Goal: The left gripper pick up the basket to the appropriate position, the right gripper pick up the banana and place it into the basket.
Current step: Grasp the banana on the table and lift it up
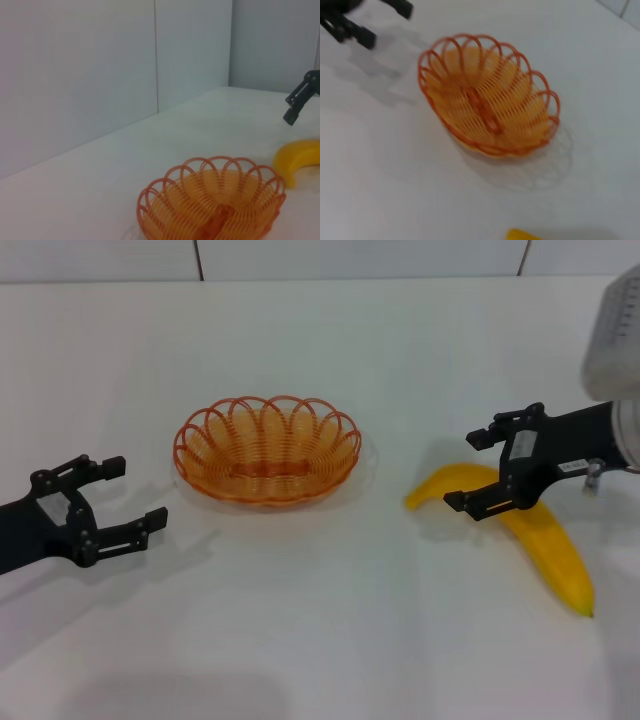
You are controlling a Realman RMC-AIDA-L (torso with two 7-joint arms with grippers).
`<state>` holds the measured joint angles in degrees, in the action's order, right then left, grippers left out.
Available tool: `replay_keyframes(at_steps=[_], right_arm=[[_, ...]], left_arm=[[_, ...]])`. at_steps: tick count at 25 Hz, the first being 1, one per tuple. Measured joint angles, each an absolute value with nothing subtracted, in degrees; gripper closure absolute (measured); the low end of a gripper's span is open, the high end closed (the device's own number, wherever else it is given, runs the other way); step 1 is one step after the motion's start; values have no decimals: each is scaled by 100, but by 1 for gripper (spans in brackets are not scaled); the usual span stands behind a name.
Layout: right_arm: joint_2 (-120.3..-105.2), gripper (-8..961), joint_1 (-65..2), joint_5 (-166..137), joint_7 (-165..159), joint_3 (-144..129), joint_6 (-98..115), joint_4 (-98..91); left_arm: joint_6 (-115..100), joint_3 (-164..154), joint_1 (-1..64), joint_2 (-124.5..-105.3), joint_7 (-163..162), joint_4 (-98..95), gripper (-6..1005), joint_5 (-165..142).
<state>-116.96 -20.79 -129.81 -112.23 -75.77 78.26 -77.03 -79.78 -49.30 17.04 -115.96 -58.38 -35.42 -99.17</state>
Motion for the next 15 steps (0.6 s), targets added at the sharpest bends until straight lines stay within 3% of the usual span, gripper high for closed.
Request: replay_keyframes(at_steps=[15], right_arm=[[-11656,162,-2471,-13916,-11965,-8059,7612,-7564]], left_arm=[[-7962,-4966,1811,-11614,-5836,-3542,105,-9923]])
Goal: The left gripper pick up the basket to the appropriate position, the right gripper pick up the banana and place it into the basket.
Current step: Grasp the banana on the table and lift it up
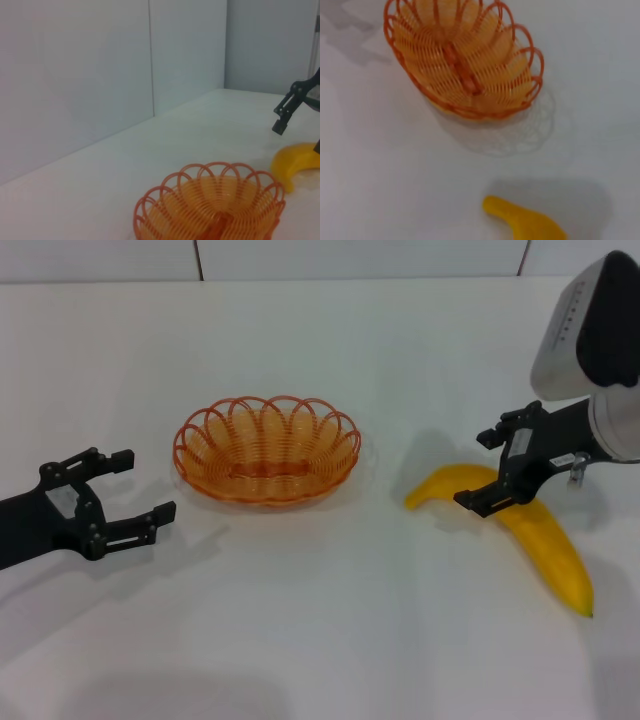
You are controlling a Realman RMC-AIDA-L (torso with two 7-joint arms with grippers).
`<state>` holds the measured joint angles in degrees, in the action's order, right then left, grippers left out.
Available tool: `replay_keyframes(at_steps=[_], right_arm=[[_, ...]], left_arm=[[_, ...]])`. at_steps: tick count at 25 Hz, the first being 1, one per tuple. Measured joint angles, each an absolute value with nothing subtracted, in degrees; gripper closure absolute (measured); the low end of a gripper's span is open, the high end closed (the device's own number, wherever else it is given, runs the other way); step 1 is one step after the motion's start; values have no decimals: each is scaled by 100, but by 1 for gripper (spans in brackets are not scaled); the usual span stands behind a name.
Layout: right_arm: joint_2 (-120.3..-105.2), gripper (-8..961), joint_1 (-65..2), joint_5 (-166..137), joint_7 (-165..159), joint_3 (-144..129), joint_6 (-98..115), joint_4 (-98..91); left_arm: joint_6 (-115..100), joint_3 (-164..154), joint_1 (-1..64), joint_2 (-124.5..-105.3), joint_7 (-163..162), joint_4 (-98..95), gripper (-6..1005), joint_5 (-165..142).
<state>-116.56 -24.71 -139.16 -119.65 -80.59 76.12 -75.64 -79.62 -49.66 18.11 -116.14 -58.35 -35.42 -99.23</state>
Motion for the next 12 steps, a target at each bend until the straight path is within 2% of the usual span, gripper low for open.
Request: replay_keyframes(at_steps=[12], right_arm=[[-11654,165,-2670,-14177,-12041,-8080,7594,-7183]], left_arm=[[-7948,-4976,1863,-11619,-5836,-3526,105,-9923]])
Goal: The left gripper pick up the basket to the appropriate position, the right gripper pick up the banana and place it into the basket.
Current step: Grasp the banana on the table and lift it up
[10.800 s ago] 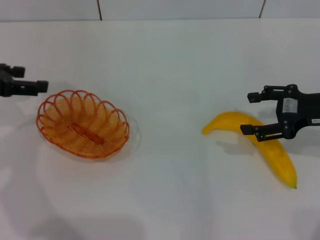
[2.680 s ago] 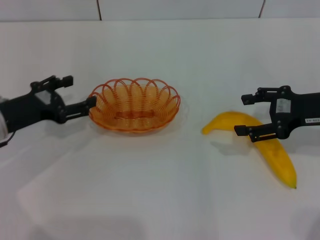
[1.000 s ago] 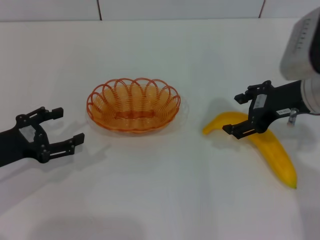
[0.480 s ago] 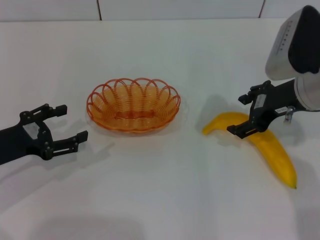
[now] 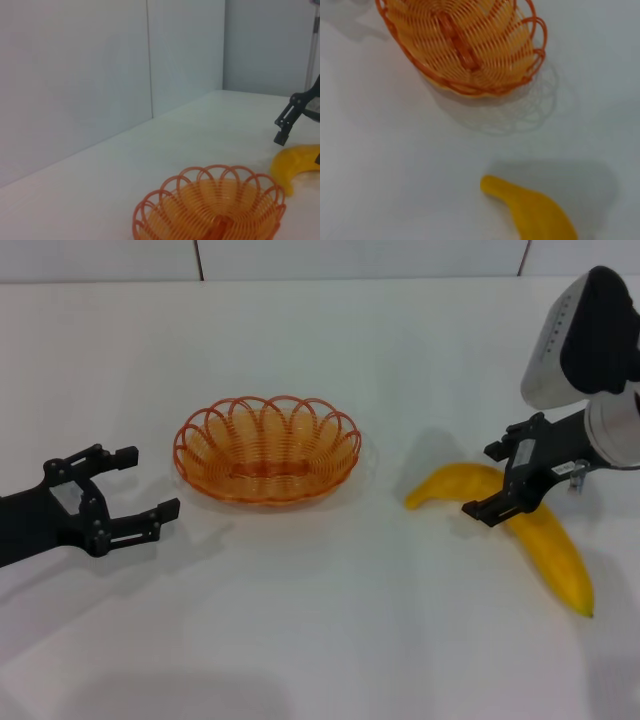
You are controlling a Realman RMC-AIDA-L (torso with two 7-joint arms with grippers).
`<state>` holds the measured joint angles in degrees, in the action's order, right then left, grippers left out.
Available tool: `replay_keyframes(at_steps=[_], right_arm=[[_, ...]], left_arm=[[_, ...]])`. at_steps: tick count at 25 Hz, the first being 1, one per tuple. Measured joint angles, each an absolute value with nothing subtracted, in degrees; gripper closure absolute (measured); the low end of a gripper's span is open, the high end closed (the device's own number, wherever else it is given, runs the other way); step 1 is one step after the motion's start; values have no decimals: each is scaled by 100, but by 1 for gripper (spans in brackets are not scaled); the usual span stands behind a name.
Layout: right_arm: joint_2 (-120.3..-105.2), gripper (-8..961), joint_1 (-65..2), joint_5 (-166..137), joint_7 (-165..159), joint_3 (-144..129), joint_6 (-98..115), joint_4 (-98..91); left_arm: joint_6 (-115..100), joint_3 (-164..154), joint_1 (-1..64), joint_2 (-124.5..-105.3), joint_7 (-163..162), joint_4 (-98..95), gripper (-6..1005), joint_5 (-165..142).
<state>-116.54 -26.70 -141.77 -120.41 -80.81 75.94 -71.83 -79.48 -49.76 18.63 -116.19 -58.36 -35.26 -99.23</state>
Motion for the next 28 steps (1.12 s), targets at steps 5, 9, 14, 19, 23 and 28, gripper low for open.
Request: replay_keyframes(at_steps=[5,9,14,19,23,28], right_arm=[[-11654,166,-2873,-14252,-12041,-8038,7575,-6842],[-11654,167,-2940,-14299,-12047,-8046,7527,-6731],[-11654,169,-2950,-14391,-12103,-8078,7434,-6706],[-11654,170,-2960,-14398,-12105,-8087,7430,-6697],[-11654,171,-3011,-14407,-12107,-8092,7427,-6597],[-11654,173,-3110,-14407,-12088,-8095,7426,-6424]], left_arm=[[-7945,-4983,1872,-11625,-5836,-3524,105,-9923],[-7945,-4958,1872,-11626,-5836,-3523,105,-9923],[-7945,-4933,1872,-11628,-5836,-3516,105,-9923],[-7945,-4946,1872,-11628,-5836,-3516,106,-9923],[-7945,-4945,1876,-11628,-5836,-3516,106,-9923],[-7945,-4932,1879,-11628,-5836,-3515,106,-9922]])
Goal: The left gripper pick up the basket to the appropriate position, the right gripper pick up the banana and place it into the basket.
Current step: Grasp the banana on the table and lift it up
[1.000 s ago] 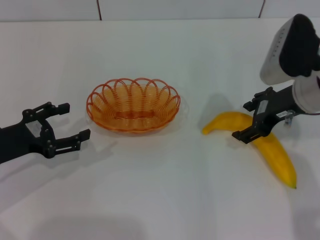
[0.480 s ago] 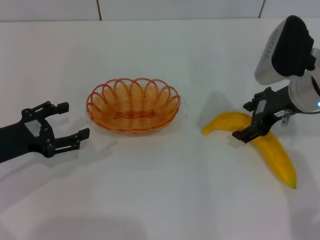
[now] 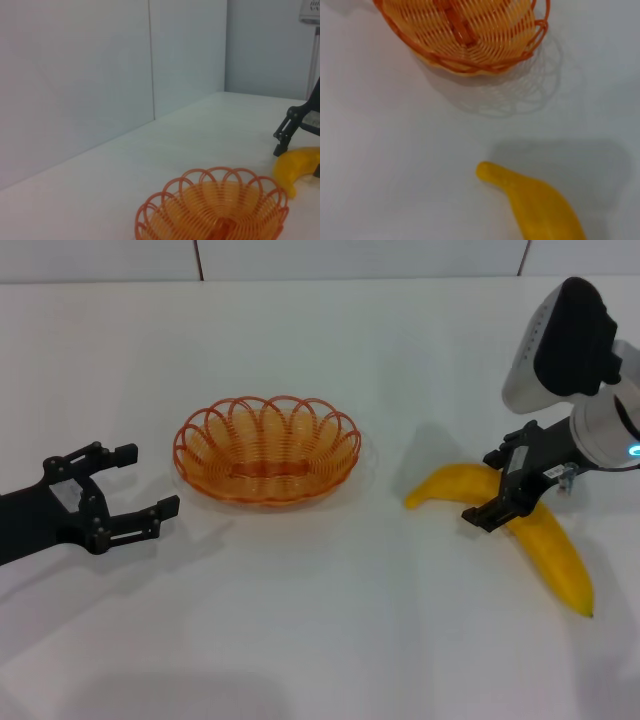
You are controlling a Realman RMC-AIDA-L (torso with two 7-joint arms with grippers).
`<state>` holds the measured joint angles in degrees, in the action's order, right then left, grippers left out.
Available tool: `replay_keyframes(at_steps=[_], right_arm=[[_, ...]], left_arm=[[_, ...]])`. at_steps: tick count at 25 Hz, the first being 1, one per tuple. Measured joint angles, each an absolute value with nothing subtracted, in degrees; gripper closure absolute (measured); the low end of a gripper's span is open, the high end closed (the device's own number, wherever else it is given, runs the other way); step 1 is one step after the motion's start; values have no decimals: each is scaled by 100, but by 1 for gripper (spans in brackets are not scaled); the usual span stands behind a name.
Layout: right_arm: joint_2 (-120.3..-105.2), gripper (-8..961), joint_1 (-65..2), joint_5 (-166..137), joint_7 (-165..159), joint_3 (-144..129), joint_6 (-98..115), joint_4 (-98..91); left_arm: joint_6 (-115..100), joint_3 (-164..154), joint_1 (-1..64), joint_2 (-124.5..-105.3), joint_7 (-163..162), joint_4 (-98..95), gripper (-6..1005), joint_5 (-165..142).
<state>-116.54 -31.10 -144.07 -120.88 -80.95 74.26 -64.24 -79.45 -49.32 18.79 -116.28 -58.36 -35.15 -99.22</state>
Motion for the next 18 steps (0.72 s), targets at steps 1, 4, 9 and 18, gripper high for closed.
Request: replay_keyframes(at_steps=[1,4,9,18], right_arm=[[-11654,173,-3116,-14407,-12086,-8095,7426,-6415],[-11654,174,-3125,-14407,-12088,-8095,7426,-6415],[-11654,175,-3133,-14372,-12110,-8062,7427,-6415],[-11654,395,-3138,-14344,-12171,-8007,7427,-6442]], left_arm=[[-7945,-4933,1880,-11628,-5836,-3515,106,-9923],[-7945,-4944,1886,-11628,-5836,-3508,106,-9922],[-7945,-4941,1890,-11628,-5836,-3505,106,-9923],[-7952,-4936,1890,-11628,-5836,-3505,106,-9923]])
